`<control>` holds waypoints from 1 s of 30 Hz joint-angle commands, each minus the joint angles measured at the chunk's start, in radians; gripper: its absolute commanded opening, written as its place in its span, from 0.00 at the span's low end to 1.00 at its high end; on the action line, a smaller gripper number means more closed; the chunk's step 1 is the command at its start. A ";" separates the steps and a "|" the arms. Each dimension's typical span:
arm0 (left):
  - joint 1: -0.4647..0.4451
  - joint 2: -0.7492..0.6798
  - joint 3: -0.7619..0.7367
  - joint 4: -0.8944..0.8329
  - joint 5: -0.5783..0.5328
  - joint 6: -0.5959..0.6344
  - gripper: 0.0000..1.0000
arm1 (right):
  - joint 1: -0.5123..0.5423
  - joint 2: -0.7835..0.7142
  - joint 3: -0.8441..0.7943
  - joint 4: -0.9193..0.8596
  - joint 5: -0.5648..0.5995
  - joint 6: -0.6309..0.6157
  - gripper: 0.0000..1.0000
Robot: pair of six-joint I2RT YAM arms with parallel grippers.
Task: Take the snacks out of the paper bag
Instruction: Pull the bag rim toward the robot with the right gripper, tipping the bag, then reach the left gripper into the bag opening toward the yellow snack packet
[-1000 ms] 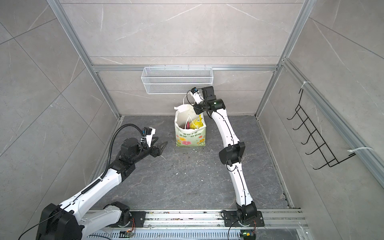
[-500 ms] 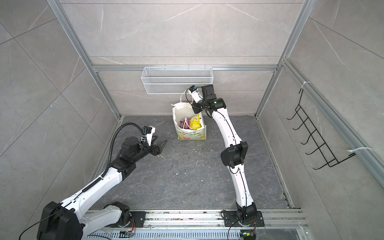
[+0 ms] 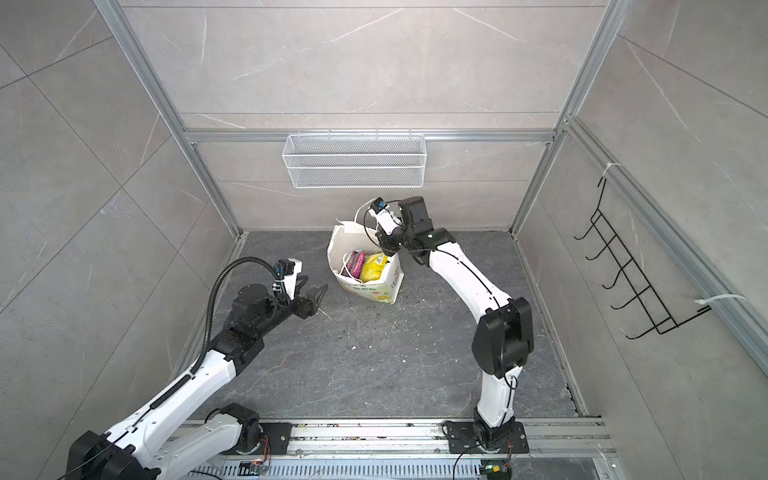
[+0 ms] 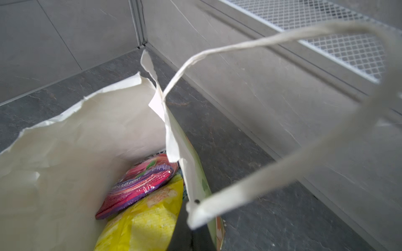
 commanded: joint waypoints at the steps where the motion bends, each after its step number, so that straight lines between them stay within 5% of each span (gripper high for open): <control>1: -0.002 -0.042 -0.001 -0.013 -0.020 0.007 0.71 | 0.015 -0.113 -0.118 0.268 -0.047 -0.017 0.00; 16: -0.002 -0.246 -0.052 -0.031 -0.143 -0.020 0.66 | 0.070 -0.318 -0.471 0.516 -0.142 -0.202 0.00; 26: -0.026 -0.217 -0.004 -0.126 -0.038 -0.067 0.65 | 0.194 -0.421 -0.727 0.634 0.016 -0.186 0.00; 30: -0.095 -0.249 -0.020 -0.142 -0.092 -0.075 0.64 | 0.211 -0.427 -0.761 0.653 0.031 -0.126 0.00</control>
